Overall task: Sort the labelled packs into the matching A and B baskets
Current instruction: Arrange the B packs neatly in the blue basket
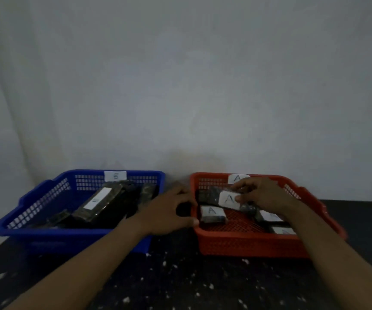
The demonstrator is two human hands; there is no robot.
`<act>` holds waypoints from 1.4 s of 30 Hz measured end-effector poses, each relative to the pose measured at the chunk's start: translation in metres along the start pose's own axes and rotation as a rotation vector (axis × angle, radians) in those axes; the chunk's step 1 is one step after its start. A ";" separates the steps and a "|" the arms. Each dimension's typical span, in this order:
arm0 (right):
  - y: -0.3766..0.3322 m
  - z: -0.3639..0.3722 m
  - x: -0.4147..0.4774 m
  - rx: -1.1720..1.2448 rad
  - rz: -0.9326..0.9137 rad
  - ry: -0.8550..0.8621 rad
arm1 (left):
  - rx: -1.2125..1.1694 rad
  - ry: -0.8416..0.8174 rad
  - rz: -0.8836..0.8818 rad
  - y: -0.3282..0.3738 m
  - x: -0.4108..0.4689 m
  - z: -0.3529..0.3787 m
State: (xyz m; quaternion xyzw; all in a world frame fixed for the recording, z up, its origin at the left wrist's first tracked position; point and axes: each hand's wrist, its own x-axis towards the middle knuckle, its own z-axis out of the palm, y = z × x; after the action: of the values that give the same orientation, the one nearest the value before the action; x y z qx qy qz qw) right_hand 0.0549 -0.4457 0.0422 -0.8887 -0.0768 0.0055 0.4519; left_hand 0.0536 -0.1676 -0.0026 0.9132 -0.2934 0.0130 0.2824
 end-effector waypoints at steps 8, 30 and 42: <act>0.031 0.029 0.027 -0.352 0.095 -0.301 | -0.064 0.110 0.042 -0.002 -0.002 0.004; 0.067 -0.050 -0.006 -0.763 0.398 -0.185 | 0.015 0.144 0.109 -0.006 0.000 0.008; 0.030 -0.058 0.000 -0.625 0.434 -0.235 | -0.008 0.136 0.081 -0.011 0.002 0.008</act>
State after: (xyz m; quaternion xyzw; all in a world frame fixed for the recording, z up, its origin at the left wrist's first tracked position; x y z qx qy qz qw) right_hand 0.0632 -0.5095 0.0519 -0.9723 0.0638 0.1790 0.1364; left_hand 0.0604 -0.1657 -0.0147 0.8965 -0.3104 0.0854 0.3045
